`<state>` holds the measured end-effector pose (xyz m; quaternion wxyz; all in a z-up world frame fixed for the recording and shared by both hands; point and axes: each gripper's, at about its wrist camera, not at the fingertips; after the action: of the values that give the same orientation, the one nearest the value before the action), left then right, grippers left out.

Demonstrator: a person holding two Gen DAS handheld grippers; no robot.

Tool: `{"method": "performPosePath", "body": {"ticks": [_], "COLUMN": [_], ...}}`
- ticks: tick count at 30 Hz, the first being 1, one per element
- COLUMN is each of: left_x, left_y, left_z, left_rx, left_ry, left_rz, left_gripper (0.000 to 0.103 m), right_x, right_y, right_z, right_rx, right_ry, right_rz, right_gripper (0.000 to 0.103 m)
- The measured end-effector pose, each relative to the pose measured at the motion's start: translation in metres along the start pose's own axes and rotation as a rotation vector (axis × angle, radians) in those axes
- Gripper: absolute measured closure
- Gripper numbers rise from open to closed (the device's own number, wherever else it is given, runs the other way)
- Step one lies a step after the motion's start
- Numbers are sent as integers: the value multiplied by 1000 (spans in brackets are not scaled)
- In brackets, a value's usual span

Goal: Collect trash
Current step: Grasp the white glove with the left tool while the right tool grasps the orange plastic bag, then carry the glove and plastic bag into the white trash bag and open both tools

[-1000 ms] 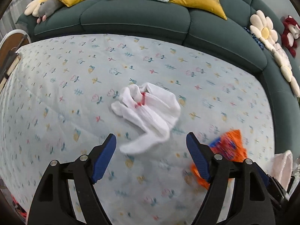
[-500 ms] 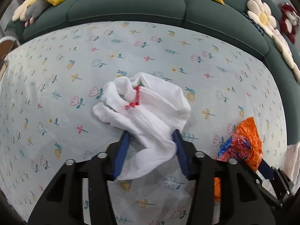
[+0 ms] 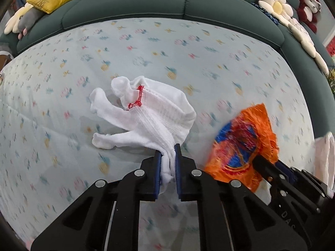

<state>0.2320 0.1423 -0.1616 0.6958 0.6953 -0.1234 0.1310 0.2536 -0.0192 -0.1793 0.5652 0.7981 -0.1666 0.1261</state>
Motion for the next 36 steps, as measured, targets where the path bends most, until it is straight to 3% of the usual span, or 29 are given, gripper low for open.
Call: {"method": "performPosePath", "body": {"ticks": [6, 13, 25, 36], "left_x": [-29, -59, -75, -97], "left_y": [16, 42, 106, 148], "left_z": [14, 43, 111, 153], "left_rx": [-32, -52, -83, -110], "left_ry": [4, -16, -96, -143], "left_rz": [-31, -24, 69, 115], "left_gripper": [94, 95, 95, 95], "right_x": [-24, -47, -58, -83], "right_y": [18, 61, 145, 191], "right_z": [9, 39, 88, 119], "right_rx": [23, 37, 41, 23], "right_ry": [-10, -67, -118, -135], "right_rz": [-15, 45, 195, 254], "right_gripper": [91, 92, 92, 92]}}
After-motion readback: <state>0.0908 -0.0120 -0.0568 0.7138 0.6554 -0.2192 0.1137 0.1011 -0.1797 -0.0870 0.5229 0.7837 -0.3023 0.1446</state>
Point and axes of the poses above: each gripper's, at about its wrist camera, not at the fingertips, and y roughly against the way its jaws point, z to its right, x to its top, and after that the axes turned 6 degrees about x, right-handed
